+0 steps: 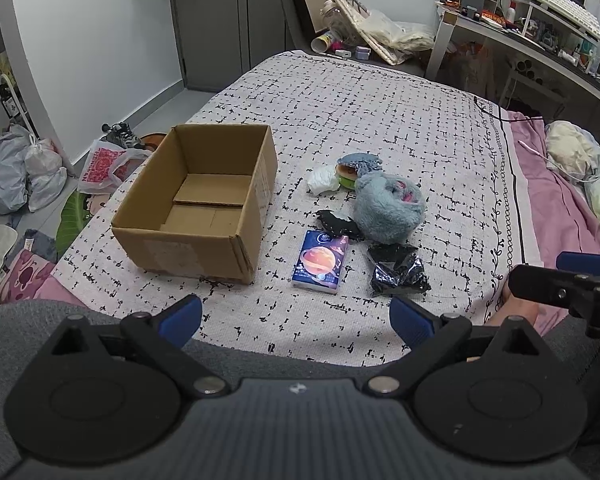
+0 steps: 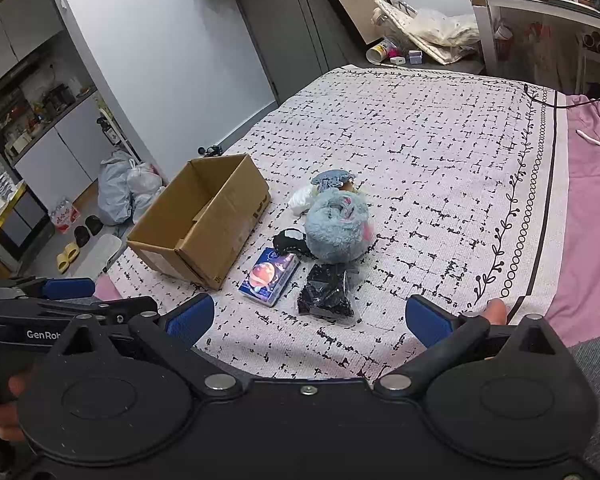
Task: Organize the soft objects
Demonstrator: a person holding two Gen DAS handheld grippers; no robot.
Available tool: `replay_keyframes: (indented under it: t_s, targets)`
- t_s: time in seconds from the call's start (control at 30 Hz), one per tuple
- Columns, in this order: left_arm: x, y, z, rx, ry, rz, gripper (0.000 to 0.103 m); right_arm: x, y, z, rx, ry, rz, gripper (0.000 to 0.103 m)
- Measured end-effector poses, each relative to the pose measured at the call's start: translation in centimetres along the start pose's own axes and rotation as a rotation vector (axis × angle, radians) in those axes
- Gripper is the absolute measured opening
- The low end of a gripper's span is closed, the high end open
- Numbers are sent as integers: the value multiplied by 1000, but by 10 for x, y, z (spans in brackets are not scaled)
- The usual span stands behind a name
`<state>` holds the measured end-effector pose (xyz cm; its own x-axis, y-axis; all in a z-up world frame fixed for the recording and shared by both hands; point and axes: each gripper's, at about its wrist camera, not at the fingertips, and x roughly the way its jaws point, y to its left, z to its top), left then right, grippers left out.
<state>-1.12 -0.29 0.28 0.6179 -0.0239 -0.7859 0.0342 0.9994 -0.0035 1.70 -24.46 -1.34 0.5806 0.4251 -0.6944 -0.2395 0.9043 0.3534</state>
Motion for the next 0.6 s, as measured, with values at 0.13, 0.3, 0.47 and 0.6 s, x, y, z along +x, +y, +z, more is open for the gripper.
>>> replay_keyframes:
  t_s: [0.13, 0.3, 0.47, 0.6]
  targets:
    - [0, 0, 0, 0, 0, 0, 99, 0, 0, 0, 0, 0, 0, 103]
    - [-1, 1, 1, -3, -3, -1, 99, -1, 0, 0, -1, 1, -1, 103]
    - [-2, 1, 2, -3, -14, -4, 99, -1, 2, -1, -9, -6, 1, 103]
    - [1, 1, 3, -11, -20, -11, 99, 1, 1, 1, 2, -8, -6, 103]
